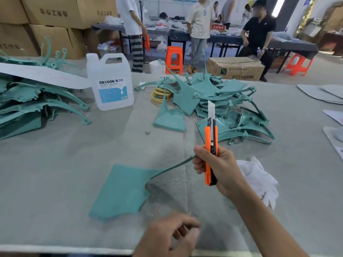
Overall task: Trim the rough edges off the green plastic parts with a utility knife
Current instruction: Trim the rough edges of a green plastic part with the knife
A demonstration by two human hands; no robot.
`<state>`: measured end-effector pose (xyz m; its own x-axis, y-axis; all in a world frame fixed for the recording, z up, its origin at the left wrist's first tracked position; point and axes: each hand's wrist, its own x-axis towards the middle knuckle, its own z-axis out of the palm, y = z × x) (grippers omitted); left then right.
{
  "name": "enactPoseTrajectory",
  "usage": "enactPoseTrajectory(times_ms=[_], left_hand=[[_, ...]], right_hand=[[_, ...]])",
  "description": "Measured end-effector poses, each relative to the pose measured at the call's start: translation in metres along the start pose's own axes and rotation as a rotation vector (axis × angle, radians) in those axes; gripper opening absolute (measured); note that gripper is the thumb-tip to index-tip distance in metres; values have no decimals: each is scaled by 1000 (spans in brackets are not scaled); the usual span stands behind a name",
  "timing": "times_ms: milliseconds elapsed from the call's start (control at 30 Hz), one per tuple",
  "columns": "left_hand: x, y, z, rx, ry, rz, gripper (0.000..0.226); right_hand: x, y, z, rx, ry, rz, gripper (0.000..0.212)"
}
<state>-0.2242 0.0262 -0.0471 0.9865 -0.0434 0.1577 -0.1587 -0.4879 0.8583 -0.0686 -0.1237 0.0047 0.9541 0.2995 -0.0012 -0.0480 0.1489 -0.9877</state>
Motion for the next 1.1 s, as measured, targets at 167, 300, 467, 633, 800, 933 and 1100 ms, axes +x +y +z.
enactPoseTrajectory(times_ms=[167,300,467,633,800,933,1100], left_hand=[[28,4,19,-816,148,-426,30],[61,-7,-2,-1217,280,-329,38],[69,-29,-15,-1023,379,-271,15],[75,-53,-31,-814,625,-258,11],[71,-82,-40,-474,631,-319,9],[70,-81,-39,-402,652,-300,10],[69,-80,-38,-338,657,-291,20]], right_hand=[[-11,8,7,164,7,52,18],[-16,23,11,312,3,229,26],[-15,34,16,173,29,298,41],[-23,37,15,-226,-23,261,26],[-31,37,12,-826,-140,104,29],[-26,40,21,-1092,-148,-11,33],[-23,51,28,-1156,-170,-37,32]])
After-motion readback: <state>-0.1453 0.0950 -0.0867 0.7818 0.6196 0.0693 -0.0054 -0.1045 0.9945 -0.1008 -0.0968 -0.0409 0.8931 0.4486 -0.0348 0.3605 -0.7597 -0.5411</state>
